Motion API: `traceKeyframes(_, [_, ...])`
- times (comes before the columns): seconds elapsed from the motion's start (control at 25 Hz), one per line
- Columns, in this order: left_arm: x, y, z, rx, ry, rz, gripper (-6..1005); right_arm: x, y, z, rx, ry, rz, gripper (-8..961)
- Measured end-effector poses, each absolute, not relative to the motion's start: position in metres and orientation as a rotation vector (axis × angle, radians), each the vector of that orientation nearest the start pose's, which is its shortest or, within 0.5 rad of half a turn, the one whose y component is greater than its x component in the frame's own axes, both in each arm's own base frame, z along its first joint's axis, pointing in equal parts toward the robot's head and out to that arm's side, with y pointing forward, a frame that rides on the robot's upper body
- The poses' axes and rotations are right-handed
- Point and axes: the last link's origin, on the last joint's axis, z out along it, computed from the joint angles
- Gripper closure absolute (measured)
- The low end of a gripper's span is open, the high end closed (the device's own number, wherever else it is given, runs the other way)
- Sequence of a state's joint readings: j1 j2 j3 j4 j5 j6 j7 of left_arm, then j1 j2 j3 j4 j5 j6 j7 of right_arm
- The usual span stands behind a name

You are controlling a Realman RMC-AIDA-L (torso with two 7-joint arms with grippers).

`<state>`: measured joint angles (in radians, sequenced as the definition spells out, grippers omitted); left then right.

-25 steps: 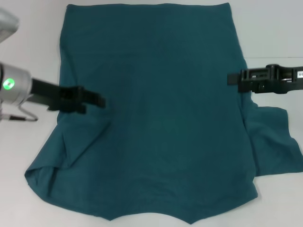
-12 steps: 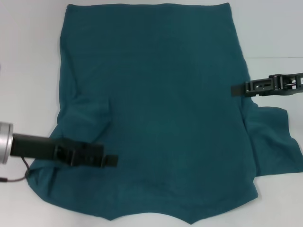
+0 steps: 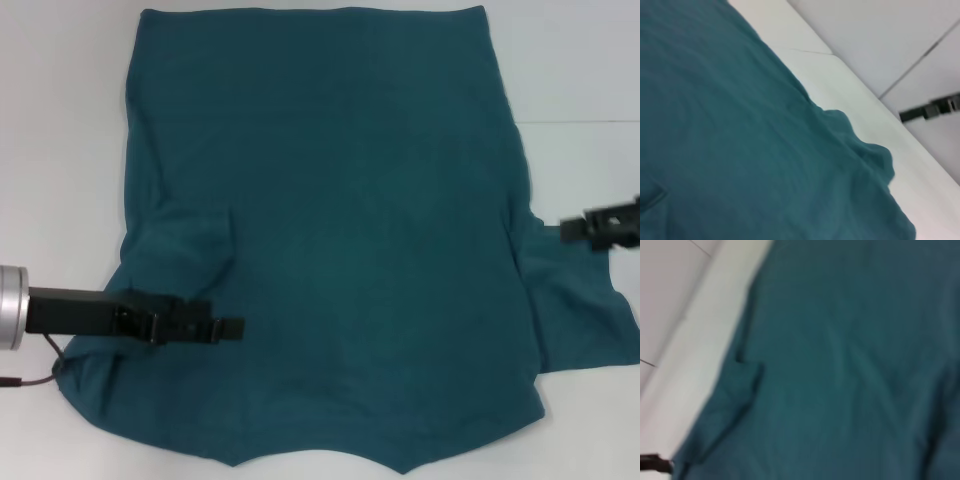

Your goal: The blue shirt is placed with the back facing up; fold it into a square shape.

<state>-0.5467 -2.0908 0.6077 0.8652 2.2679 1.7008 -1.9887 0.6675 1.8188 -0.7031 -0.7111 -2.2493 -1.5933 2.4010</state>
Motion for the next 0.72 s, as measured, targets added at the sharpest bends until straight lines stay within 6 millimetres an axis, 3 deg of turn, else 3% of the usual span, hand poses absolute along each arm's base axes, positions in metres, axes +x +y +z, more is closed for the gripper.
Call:
traceKeyframes(0.2, [-0.265, 0.328, 0.022, -2.647, -1.335, -0.497, 140, 0.295, 0.371, 0.113, -2.253, 1.755, 0.204, 196])
traceKeyframes(0.48, [-0.265, 0.330, 0.020, -2.626, -1.340, -0.499, 139, 0.317, 0.359, 0.125, -2.136, 1.833, 0.186, 196])
traceKeyframes(0.72, [-0.266, 0.333, 0.017, -2.598, -1.355, -0.501, 140, 0.329, 0.353, 0.122, -2.057, 1.897, 0.185, 195])
